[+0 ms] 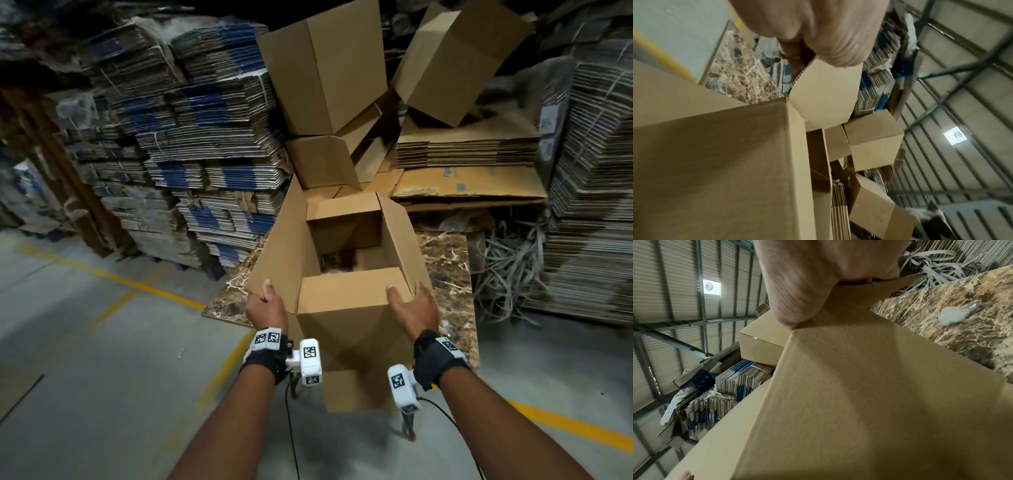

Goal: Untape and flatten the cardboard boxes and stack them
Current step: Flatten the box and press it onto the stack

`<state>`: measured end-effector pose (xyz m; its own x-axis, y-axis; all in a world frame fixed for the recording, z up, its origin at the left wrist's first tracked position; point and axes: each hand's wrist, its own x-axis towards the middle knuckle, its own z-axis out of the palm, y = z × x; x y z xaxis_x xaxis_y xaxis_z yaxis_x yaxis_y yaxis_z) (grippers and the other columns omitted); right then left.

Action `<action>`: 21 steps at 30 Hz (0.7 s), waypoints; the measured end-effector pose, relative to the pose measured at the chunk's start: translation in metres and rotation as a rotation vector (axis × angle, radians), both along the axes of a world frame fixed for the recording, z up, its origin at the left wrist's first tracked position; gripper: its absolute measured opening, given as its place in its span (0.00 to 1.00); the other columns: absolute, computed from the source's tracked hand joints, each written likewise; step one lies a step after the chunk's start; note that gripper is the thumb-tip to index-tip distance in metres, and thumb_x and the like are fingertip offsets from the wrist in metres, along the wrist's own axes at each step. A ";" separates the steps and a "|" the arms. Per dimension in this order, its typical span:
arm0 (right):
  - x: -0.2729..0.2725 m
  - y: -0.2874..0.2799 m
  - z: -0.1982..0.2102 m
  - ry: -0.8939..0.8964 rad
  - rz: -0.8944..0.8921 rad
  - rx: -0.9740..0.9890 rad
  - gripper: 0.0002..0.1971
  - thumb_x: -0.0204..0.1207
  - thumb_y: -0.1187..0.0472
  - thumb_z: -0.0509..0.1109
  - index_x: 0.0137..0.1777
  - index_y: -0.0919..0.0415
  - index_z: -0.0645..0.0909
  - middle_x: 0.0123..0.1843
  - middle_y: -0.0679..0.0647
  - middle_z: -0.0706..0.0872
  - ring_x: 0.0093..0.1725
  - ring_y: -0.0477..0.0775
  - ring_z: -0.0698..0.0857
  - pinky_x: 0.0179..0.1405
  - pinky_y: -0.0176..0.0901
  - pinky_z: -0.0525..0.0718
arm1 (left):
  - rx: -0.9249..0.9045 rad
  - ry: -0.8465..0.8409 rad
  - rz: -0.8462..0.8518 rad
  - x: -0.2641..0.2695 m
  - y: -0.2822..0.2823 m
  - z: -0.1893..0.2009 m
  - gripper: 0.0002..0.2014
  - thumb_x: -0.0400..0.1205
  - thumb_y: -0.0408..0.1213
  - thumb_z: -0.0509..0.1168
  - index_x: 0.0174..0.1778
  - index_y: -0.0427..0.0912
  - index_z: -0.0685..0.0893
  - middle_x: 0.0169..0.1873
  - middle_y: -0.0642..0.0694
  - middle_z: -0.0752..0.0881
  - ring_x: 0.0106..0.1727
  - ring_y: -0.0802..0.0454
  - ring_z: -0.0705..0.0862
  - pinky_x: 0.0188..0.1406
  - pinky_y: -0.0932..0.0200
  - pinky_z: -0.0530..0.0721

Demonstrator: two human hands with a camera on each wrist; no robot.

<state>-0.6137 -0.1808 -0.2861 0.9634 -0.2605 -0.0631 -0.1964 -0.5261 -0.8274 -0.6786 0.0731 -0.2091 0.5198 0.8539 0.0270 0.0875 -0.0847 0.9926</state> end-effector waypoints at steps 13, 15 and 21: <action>0.004 0.004 -0.002 0.021 -0.040 0.033 0.46 0.76 0.30 0.66 0.87 0.56 0.62 0.87 0.59 0.67 0.85 0.65 0.66 0.83 0.67 0.66 | -0.103 0.567 -0.074 0.015 0.057 -0.036 0.47 0.76 0.40 0.68 0.90 0.46 0.53 0.89 0.36 0.55 0.89 0.35 0.55 0.85 0.33 0.57; 0.003 0.004 -0.002 0.014 -0.043 0.031 0.46 0.76 0.29 0.66 0.87 0.56 0.62 0.86 0.59 0.68 0.84 0.65 0.67 0.82 0.67 0.66 | 0.294 0.688 -0.105 0.018 0.050 -0.028 0.40 0.81 0.35 0.67 0.89 0.52 0.60 0.90 0.39 0.54 0.90 0.38 0.47 0.85 0.28 0.43; 0.000 0.004 -0.001 -0.012 -0.058 -0.011 0.46 0.76 0.28 0.65 0.86 0.56 0.64 0.86 0.60 0.68 0.84 0.65 0.66 0.83 0.70 0.62 | 0.607 0.735 -0.524 0.036 0.029 -0.026 0.38 0.85 0.61 0.41 0.83 0.39 0.70 0.81 0.33 0.72 0.81 0.34 0.71 0.81 0.38 0.67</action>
